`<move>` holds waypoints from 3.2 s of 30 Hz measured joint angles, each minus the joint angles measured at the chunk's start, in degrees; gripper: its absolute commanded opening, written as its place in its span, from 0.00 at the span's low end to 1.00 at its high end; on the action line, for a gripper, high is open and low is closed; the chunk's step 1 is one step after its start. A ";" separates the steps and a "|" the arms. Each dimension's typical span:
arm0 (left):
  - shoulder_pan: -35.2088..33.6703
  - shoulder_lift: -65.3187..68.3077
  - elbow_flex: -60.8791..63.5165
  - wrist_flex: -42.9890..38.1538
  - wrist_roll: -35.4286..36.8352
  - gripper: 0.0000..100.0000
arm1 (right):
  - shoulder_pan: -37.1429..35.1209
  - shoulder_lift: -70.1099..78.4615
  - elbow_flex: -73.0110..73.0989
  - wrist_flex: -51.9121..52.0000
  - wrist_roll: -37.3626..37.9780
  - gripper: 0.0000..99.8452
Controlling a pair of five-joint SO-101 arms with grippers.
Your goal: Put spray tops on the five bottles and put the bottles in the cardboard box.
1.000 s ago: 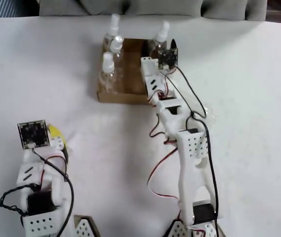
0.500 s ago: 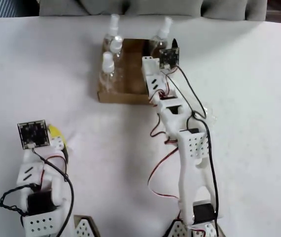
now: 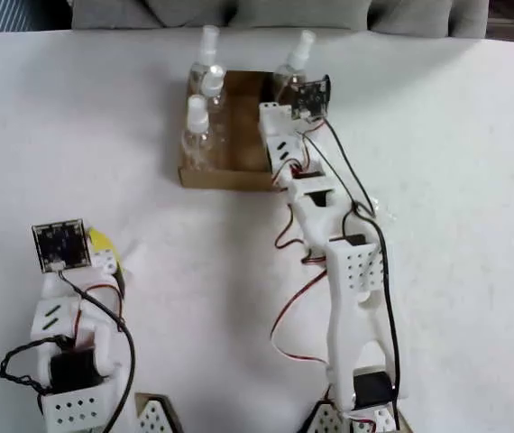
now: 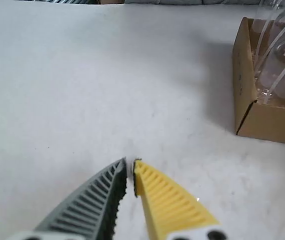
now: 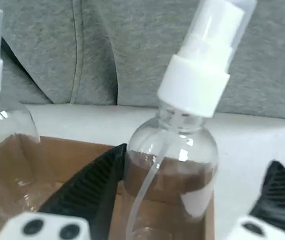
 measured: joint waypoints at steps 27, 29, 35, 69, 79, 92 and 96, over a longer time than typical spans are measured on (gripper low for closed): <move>0.00 0.00 0.00 0.00 0.00 0.04 | 0.09 -2.55 0.09 2.55 -3.08 0.39; 0.00 0.00 0.00 0.00 0.00 0.04 | 0.09 -2.55 0.09 2.55 -1.76 0.39; 0.00 0.00 0.00 0.00 0.00 0.04 | 0.09 -2.55 0.09 2.55 1.05 0.39; 0.00 0.00 0.00 0.00 0.00 0.04 | 0.00 -11.16 17.58 -4.57 1.23 0.39; 0.00 0.00 0.00 0.00 0.00 0.04 | 0.00 -11.16 17.76 -4.57 1.23 0.39; 0.00 0.00 0.00 0.00 0.00 0.04 | -1.14 -11.87 20.48 -4.57 1.58 0.39; 0.00 0.00 0.00 0.00 0.00 0.04 | -1.14 -11.87 20.48 -4.57 1.67 0.39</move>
